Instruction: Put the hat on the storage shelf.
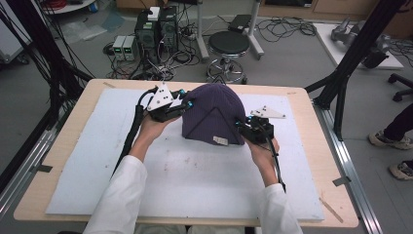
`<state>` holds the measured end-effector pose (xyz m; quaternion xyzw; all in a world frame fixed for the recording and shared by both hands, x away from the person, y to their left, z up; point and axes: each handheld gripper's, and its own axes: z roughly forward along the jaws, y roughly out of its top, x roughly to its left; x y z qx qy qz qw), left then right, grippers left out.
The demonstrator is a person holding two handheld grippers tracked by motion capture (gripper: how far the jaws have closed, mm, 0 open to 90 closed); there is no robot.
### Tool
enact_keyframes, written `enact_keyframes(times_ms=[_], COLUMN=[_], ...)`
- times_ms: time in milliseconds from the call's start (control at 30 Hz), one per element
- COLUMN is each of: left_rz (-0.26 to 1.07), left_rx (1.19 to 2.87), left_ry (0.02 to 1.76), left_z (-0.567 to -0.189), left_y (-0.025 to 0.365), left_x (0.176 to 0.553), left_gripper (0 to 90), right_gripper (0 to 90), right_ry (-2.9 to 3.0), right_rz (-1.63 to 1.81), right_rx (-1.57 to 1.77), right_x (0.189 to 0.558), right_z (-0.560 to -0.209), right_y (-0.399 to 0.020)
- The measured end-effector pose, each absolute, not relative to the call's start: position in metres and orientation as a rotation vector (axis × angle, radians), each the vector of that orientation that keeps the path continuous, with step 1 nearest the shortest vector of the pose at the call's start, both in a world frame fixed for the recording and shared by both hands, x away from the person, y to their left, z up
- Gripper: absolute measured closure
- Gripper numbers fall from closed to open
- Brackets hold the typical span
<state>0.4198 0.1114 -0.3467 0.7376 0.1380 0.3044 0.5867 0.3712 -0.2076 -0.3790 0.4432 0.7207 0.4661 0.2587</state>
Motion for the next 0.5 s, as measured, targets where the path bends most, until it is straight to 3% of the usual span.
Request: enact_keyframes(times_ms=[133, 200, 300, 500], left_rz=[0.726, 0.738, 0.735, 0.736], left_rx=[1.718, 1.701, 1.687, 1.674], left_ry=[0.356, 0.386, 0.411, 0.430], left_z=[-0.3469, -0.3469, -0.3466, -0.3449], left_y=[0.1107, 0.1102, 0.1099, 0.1098], left_x=[0.4182, 0.4176, 0.4170, 0.4151], left_gripper=[65.6, 56.4, 50.0, 43.4], right_gripper=[55.4, 49.0, 40.1, 27.7], right_ry=[1.964, 1.963, 1.946, 1.908], right_rz=[1.273, 1.277, 1.276, 1.253], right_rx=[1.208, 1.205, 1.200, 1.164], right_x=[0.3716, 0.3717, 0.3711, 0.3662], right_z=[-0.3788, -0.3788, -0.3780, -0.3735], right_y=[-0.2103, -0.2108, -0.2107, -0.2067])
